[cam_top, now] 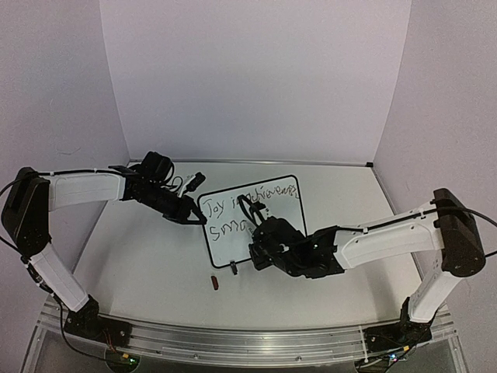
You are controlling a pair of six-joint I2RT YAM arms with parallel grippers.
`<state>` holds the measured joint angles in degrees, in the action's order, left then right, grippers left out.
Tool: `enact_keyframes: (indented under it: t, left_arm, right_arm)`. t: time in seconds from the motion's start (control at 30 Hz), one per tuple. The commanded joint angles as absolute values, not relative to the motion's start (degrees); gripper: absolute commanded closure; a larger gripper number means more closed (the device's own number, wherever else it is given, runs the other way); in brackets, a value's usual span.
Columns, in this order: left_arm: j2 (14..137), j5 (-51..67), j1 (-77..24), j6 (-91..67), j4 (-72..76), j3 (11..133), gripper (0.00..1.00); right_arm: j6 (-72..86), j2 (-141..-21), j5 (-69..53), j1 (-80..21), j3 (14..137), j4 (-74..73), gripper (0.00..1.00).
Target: Write a sentence on the whiteboard
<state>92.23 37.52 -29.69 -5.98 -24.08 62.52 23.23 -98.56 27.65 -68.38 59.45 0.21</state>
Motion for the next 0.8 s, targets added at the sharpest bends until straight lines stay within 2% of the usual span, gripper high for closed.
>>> enact_keyframes:
  t: [0.0,0.77]
  left_arm:
    - [92.24,32.65,-29.48,-5.19,-24.96,64.17,1.00]
    - [92.18,32.70,-29.53,-5.19,-24.96,64.18,1.00]
  right_arm:
    - [22.92,-99.36,28.74,-67.76,60.95,0.18,1.00]
    - [27.14,-96.60,27.77,-69.49,56.29,0.09,1.00]
